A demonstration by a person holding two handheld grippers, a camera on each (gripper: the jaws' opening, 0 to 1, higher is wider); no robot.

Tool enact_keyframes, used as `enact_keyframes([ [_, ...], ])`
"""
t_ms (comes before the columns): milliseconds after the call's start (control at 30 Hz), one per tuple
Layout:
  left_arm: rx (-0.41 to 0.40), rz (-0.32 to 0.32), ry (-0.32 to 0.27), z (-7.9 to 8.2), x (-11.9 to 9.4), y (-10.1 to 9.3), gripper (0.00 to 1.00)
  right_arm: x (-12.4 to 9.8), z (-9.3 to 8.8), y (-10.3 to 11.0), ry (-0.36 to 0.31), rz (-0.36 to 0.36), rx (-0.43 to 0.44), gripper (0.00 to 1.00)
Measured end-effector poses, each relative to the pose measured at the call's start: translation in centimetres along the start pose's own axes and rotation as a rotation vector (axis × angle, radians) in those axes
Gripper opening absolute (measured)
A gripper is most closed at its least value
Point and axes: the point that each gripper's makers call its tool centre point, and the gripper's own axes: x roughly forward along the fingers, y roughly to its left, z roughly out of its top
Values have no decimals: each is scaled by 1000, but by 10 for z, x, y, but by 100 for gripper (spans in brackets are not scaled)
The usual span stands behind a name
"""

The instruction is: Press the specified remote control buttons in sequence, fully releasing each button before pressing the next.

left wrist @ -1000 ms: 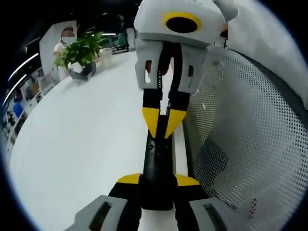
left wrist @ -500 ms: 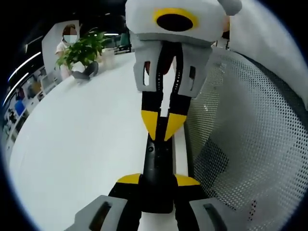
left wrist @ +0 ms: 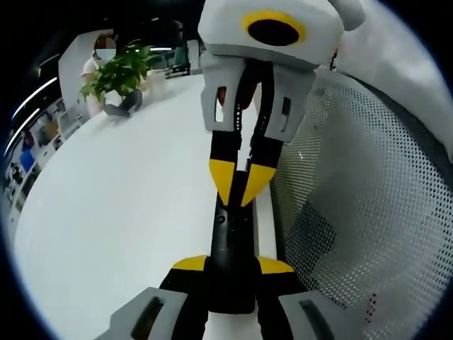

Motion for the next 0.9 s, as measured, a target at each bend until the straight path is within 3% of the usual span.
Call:
enact_keyframes([
  [33,-2,1,-3,0,0,0,24,0,1,1,6,-2,-49,1],
  [200,-4,1,-15,0,0,0,24,0,1,0,17,24,-18,1],
  [467,-4,2,-20,0,0,0,24,2,0,-1,57,67,182,0],
  [500,-3,2,-20,0,0,0,24,3,1,-2,39,66,248,0],
  [567,-3,2,-20,1,0,0,24,3,0,-3,13,60,285,0],
  [733,-5,1,-26,1,-1,0,24,2,0,-1,-12,41,218,0],
  [800,-9,3,-32,1,-1,0,24,1,1,-3,-70,41,264,0],
  [900,-11,6,-41,0,-1,0,24,0,-2,-10,-88,19,291,0],
])
